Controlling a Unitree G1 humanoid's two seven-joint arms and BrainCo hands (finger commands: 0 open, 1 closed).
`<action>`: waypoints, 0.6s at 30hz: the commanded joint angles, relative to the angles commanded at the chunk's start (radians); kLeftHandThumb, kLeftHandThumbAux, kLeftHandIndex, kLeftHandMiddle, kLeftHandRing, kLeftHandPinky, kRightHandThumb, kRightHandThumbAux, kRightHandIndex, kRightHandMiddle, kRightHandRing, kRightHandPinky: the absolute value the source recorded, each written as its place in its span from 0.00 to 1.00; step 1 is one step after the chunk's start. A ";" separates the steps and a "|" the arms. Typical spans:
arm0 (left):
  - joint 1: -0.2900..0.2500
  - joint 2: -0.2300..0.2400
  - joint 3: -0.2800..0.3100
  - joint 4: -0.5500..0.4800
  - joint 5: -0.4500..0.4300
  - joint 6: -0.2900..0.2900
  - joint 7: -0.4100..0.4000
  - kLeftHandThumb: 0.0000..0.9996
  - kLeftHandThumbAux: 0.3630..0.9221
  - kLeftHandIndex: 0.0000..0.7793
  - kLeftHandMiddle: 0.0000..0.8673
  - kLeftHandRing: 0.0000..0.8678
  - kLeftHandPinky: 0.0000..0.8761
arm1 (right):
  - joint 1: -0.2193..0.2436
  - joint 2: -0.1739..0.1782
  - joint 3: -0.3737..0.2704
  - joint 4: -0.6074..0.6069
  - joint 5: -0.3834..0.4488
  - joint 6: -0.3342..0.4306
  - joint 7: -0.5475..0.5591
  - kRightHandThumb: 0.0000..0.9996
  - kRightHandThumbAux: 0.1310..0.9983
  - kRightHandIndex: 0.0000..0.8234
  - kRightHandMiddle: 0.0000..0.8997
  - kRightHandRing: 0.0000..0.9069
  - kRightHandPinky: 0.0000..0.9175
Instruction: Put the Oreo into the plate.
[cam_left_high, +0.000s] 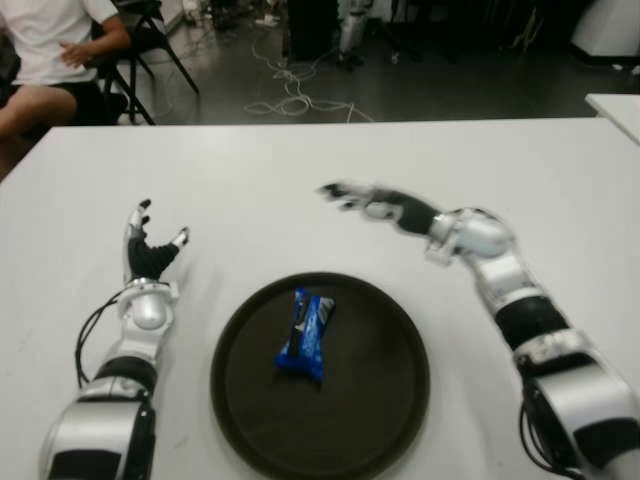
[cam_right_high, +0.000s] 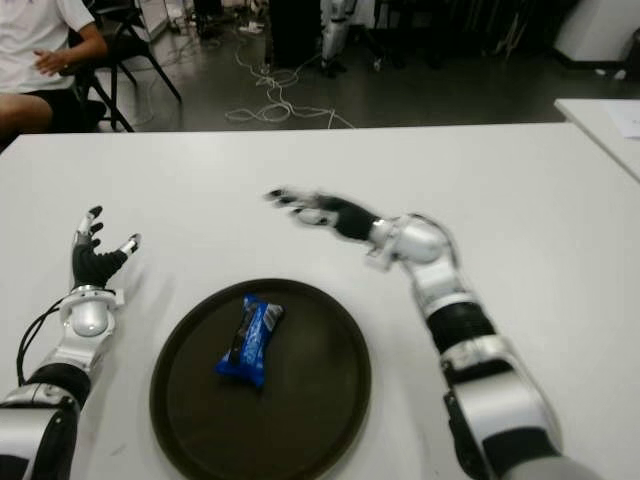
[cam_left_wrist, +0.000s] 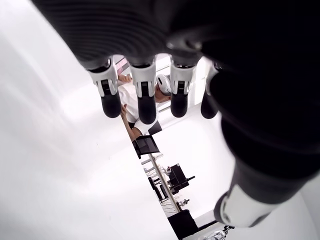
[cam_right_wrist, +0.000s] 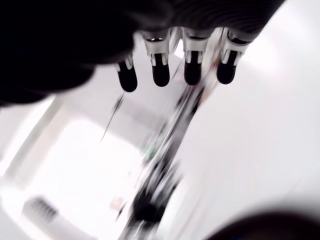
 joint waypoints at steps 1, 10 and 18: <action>0.000 0.000 0.000 0.000 0.000 0.000 0.000 0.00 0.76 0.07 0.10 0.08 0.07 | -0.008 0.002 -0.005 0.018 0.000 -0.011 -0.004 0.00 0.22 0.00 0.00 0.00 0.00; 0.001 -0.002 0.006 0.006 -0.006 -0.003 -0.008 0.00 0.76 0.07 0.10 0.08 0.07 | -0.034 -0.069 -0.082 0.240 -0.062 -0.103 -0.295 0.00 0.34 0.00 0.00 0.00 0.00; -0.002 0.000 0.008 0.012 -0.008 -0.005 -0.017 0.00 0.75 0.07 0.11 0.08 0.06 | -0.055 -0.063 -0.101 0.313 -0.099 -0.104 -0.458 0.00 0.39 0.02 0.00 0.00 0.00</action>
